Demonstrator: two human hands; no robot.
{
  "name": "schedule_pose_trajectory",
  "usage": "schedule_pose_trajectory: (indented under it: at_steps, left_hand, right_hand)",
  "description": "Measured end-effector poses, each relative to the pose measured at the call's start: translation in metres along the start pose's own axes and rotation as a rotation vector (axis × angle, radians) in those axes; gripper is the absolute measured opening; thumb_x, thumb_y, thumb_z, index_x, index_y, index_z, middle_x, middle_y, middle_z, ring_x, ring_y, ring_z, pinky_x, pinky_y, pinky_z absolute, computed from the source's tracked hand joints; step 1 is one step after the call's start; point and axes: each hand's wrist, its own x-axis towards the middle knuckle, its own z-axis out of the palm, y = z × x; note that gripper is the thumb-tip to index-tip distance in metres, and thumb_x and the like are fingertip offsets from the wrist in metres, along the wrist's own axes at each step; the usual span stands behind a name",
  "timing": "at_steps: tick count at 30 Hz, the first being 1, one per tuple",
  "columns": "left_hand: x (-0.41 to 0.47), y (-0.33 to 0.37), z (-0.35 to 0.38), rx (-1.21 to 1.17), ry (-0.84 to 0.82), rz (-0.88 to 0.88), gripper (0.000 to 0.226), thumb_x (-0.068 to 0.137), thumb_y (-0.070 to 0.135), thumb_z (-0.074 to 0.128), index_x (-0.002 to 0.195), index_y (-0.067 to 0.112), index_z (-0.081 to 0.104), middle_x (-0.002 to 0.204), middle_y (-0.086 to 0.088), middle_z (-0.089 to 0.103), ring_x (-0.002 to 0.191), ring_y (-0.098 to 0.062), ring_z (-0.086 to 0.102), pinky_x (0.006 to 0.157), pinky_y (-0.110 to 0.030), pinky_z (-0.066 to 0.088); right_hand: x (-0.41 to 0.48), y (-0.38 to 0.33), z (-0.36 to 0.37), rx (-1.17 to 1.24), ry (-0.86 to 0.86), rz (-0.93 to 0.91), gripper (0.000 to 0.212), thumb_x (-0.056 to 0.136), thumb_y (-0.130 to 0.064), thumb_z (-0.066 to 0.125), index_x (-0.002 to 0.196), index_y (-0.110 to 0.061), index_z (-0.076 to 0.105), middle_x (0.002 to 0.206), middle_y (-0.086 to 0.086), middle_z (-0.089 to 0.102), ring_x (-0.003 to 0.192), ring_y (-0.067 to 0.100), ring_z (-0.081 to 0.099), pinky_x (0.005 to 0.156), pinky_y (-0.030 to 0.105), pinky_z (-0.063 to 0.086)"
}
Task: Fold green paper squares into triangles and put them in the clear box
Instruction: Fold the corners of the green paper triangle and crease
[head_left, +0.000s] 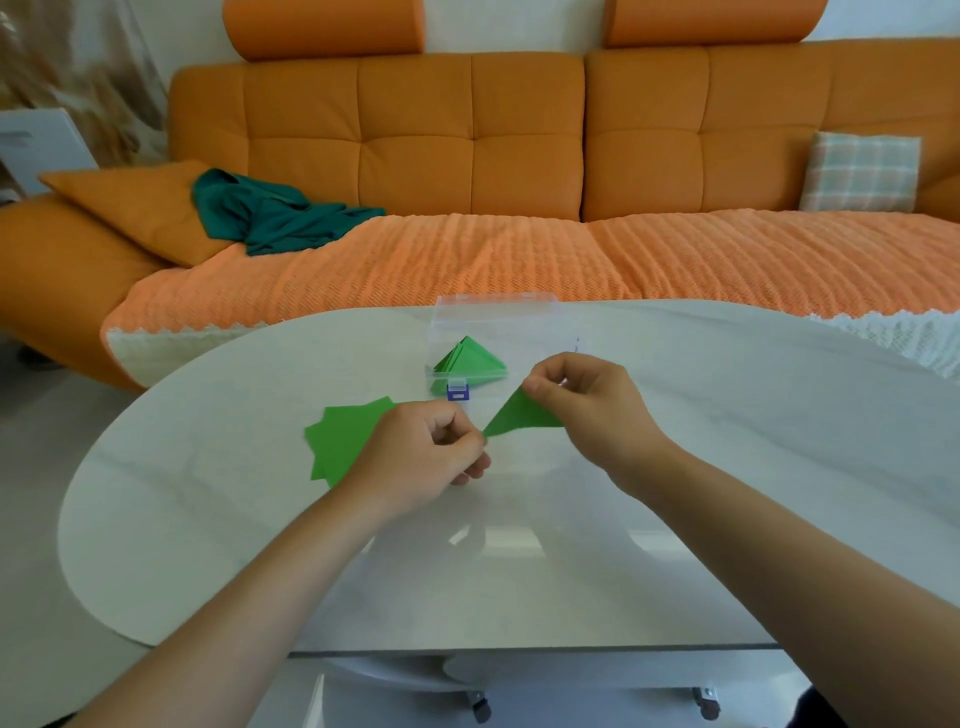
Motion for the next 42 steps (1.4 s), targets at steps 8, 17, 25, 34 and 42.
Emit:
schedule_pose_trajectory:
  at_steps: [8,17,25,34,42]
  left_hand:
    - [0.005,-0.007,-0.014,0.073,0.156,0.152,0.004,0.088,0.026,0.07,0.089,0.028,0.073,0.082,0.018,0.072,0.084,0.0,0.066,0.071,-0.014,0.05]
    - [0.02,-0.008,-0.029,0.212,0.157,0.282,0.01,0.088,0.021,0.07,0.08,0.023,0.074,0.073,0.01,0.07,0.072,-0.004,0.061,0.064,-0.01,0.042]
    - [0.05,-0.036,-0.057,0.481,0.153,0.258,0.016,0.098,0.02,0.054,0.09,0.016,0.067,0.086,0.012,0.061,0.087,-0.011,0.058,0.073,-0.024,0.045]
    - [0.062,-0.041,-0.046,0.536,0.0,0.132,0.05,0.101,0.029,0.049,0.148,0.02,0.037,0.147,-0.001,0.045,0.135,-0.019,0.038,0.108,-0.034,0.033]
    - [0.063,-0.038,-0.044,0.561,-0.005,0.137,0.046,0.101,0.029,0.047,0.144,0.014,0.042,0.136,-0.005,0.053,0.126,-0.023,0.044,0.104,-0.038,0.041]
  right_hand:
    - [0.004,0.002,0.005,0.048,-0.041,-0.015,0.013,0.092,-0.019,0.068,0.08,-0.016,0.071,0.07,-0.003,0.065,0.061,0.005,0.055,0.057,0.016,0.042]
    - [0.014,0.003,0.025,-0.142,-0.075,-0.083,0.005,0.081,-0.018,0.079,0.081,-0.02,0.075,0.079,0.005,0.074,0.068,0.013,0.061,0.068,0.033,0.053]
    - [0.078,-0.008,0.009,-0.341,0.064,-0.155,0.004,0.083,-0.02,0.077,0.082,-0.02,0.073,0.065,-0.006,0.065,0.046,0.007,0.046,0.045,0.016,0.04]
    - [0.13,-0.004,0.027,-0.716,-0.262,-0.083,0.012,0.08,-0.02,0.081,0.09,-0.019,0.075,0.084,-0.003,0.072,0.07,0.007,0.062,0.062,0.016,0.046]
    - [0.143,-0.007,0.051,-0.903,-0.285,-0.072,0.015,0.076,-0.028,0.083,0.086,-0.019,0.077,0.082,-0.005,0.071,0.071,0.014,0.066,0.069,0.03,0.059]
